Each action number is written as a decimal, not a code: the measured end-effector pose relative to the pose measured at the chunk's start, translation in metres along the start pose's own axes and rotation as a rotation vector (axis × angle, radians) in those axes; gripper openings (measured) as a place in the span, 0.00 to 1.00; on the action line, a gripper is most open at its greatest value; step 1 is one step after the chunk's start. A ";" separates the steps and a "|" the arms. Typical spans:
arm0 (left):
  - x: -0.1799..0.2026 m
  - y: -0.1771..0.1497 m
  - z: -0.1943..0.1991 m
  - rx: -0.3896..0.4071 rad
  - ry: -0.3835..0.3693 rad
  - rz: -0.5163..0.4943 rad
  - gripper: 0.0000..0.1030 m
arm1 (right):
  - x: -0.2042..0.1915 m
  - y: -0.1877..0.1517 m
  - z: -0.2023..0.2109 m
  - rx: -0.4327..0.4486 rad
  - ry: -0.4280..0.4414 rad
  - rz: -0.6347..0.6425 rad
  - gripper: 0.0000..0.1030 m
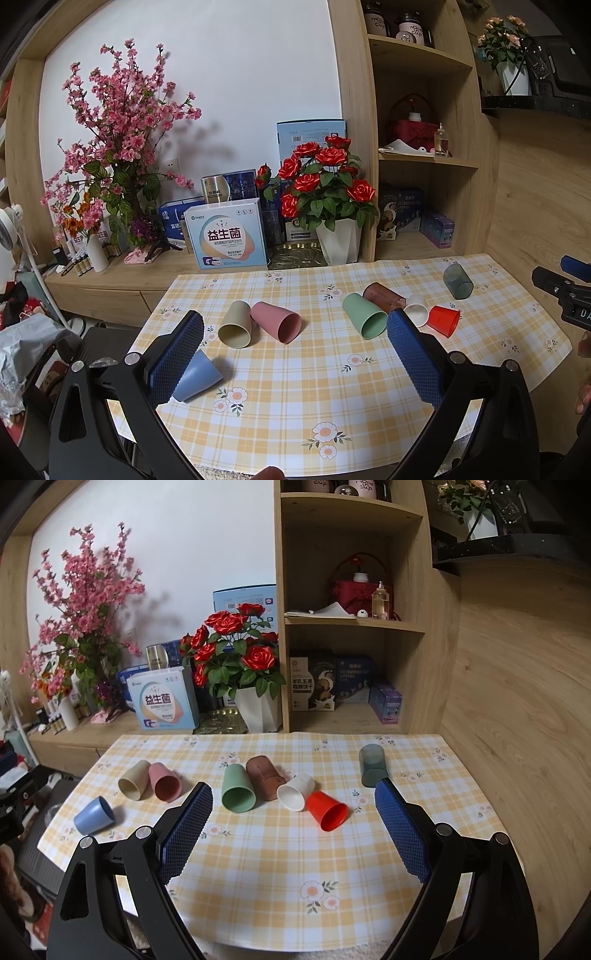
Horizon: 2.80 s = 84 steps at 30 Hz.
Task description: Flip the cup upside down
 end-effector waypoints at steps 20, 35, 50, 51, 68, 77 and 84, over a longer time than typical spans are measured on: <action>0.001 -0.001 -0.001 0.002 -0.001 0.001 0.94 | 0.001 -0.002 0.000 0.000 -0.001 -0.002 0.84; 0.001 0.000 0.000 0.002 0.000 0.000 0.94 | 0.001 -0.001 0.000 -0.001 0.000 -0.001 0.84; 0.000 0.001 -0.001 0.000 0.005 0.001 0.94 | 0.001 -0.002 -0.002 -0.008 0.023 -0.005 0.84; 0.000 0.000 -0.002 -0.004 0.010 -0.001 0.94 | 0.003 -0.001 -0.005 -0.015 0.037 -0.008 0.84; -0.006 -0.010 -0.091 -0.132 0.042 -0.011 0.94 | 0.078 -0.001 -0.152 -0.208 0.043 -0.096 0.86; -0.001 -0.021 -0.165 -0.231 0.008 0.015 0.94 | 0.096 -0.025 -0.247 -0.369 0.022 -0.066 0.86; -0.017 -0.041 -0.214 -0.296 -0.009 0.052 0.94 | 0.121 -0.016 -0.318 -0.402 -0.026 0.026 0.86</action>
Point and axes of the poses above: each gripper's, at about its wrist camera, not at the fingertips, and z roughly against the way its jaws point, x to its right, y to its top, the point moved 3 cm from there along -z, roughly the way its jaws point, and after that the axes turned 8 degrees about -y, right-handed, at the moved point
